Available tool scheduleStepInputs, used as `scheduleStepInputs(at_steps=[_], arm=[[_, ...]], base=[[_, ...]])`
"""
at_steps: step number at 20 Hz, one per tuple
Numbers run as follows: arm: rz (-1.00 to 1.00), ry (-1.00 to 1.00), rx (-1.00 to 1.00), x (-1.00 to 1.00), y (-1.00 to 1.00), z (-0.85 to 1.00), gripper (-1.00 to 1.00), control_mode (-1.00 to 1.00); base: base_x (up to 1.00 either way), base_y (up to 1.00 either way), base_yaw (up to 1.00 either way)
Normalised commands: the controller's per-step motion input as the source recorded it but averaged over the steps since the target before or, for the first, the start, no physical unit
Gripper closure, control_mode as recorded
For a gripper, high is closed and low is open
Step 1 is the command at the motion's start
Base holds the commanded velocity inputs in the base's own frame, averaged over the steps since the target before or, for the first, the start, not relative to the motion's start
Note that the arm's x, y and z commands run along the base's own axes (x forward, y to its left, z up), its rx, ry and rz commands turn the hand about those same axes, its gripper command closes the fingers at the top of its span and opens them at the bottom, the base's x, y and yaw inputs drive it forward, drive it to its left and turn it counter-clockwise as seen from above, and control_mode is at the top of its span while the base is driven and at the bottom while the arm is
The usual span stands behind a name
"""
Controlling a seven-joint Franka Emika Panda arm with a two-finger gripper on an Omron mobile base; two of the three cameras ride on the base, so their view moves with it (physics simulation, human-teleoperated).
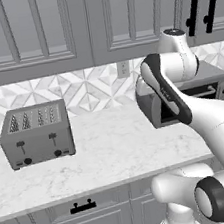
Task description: Take a straw from the drawer in front and place it inside the glass cup on the dining counter.
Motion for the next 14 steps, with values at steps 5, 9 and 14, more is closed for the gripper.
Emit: scheduleStepInputs(at_steps=[5,9,14], arm=[[0.0,0.0,0.0,0.0,0.0,0.0,-1.0,1.0],[0.0,0.0,0.0,0.0,0.0,0.0,-1.0,1.0],[0.0,0.0,0.0,0.0,0.0,0.0,-1.0,1.0]], base=[[-0.33,0.0,0.0],[-0.84,-0.1,0.01],[-0.46,-0.54,0.17]])
